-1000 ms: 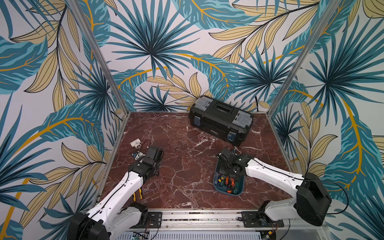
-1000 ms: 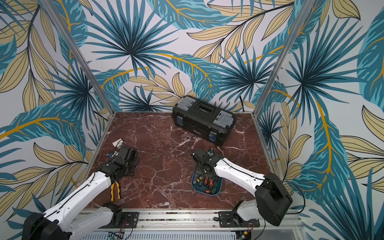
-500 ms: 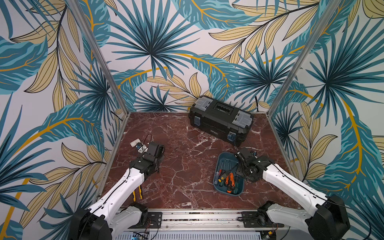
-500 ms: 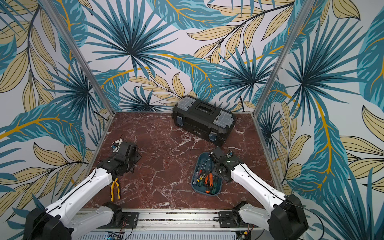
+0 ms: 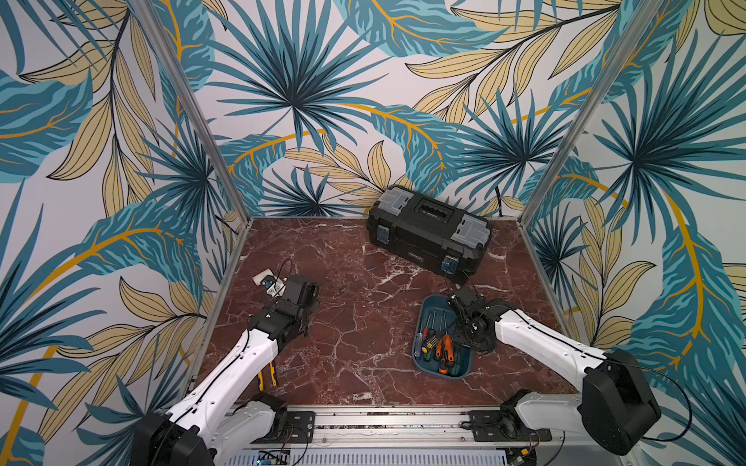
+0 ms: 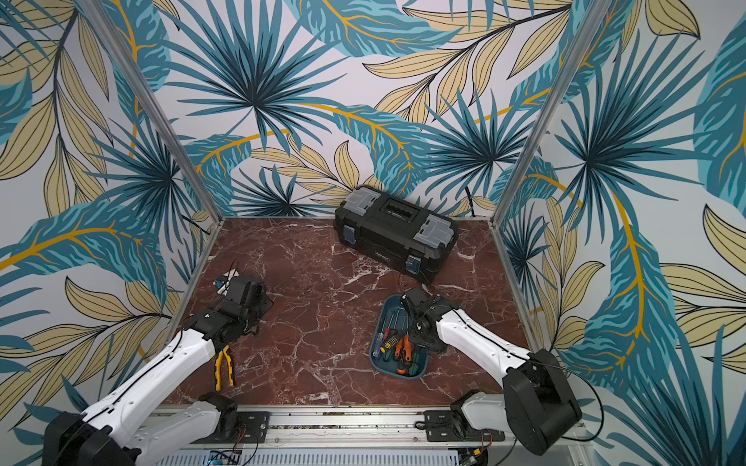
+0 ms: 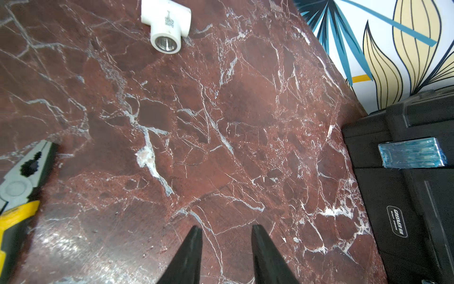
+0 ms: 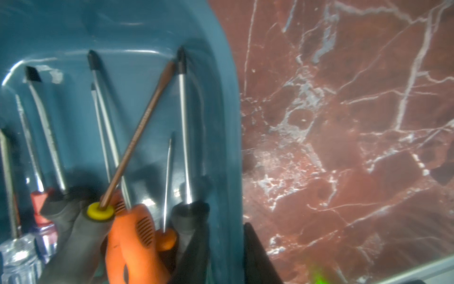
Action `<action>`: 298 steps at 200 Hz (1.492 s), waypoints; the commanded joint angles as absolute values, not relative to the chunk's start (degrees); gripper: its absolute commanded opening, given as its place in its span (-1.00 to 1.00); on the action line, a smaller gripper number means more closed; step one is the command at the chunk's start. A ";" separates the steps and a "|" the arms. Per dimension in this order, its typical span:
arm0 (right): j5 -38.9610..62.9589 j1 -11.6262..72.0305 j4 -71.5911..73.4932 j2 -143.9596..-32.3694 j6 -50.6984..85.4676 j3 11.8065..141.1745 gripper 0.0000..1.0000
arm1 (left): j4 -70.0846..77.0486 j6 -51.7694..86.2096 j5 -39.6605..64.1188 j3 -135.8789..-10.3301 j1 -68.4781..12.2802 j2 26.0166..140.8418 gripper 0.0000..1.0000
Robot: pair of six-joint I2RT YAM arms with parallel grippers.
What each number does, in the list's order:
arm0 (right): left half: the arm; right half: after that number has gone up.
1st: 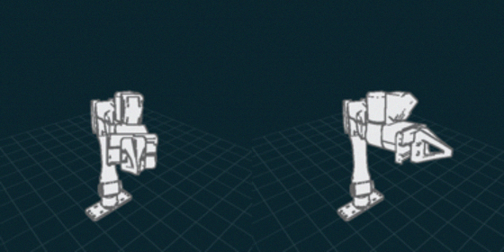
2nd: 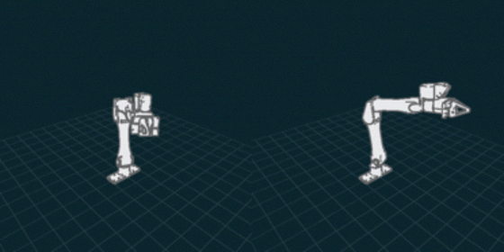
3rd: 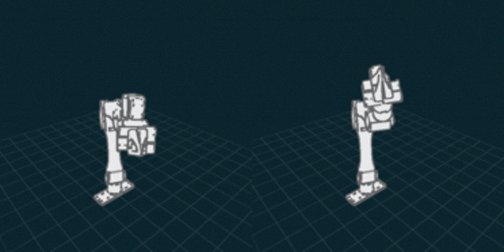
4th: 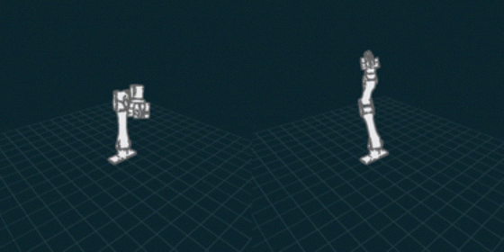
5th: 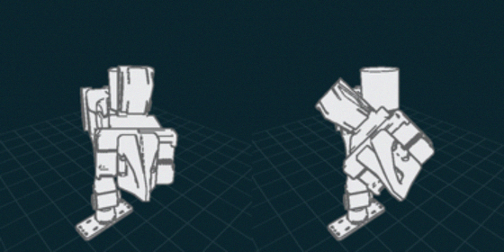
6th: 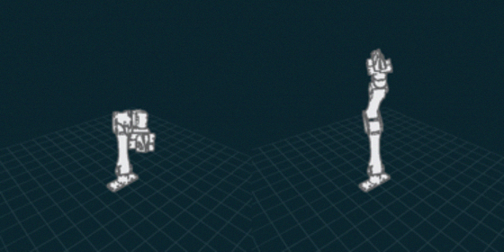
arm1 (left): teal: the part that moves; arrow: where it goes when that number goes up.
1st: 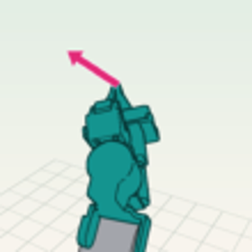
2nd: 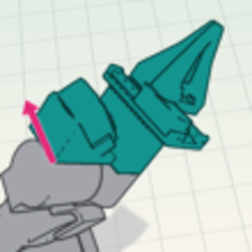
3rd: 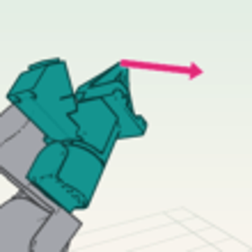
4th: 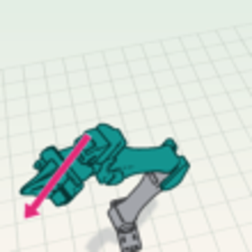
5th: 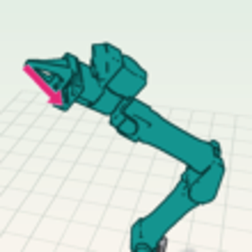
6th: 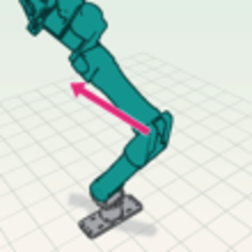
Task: Put the screwdriver on the desktop into the storage box
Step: Move the storage box to the center of the board, then reset both arms
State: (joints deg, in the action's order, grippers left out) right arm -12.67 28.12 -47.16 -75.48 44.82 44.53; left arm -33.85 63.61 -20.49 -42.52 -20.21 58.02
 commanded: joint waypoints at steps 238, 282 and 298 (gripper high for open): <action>-30.18 8.71 4.00 -57.25 4.46 29.50 0.99 | 33.50 -7.70 -28.84 -27.67 -11.88 77.00 1.00; -23.75 5.30 29.80 -71.89 2.46 24.34 0.99 | 49.68 -6.98 -23.13 -22.83 -11.01 85.72 1.00; -22.28 4.52 42.62 -78.08 3.20 23.10 0.99 | 45.26 -6.09 -20.54 -23.91 -9.95 84.70 1.00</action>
State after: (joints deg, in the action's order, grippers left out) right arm -26.09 5.58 15.97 -71.99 5.45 25.28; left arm 37.21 -4.47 -25.19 -24.34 -11.51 85.97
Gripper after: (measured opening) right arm 0.992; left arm 0.999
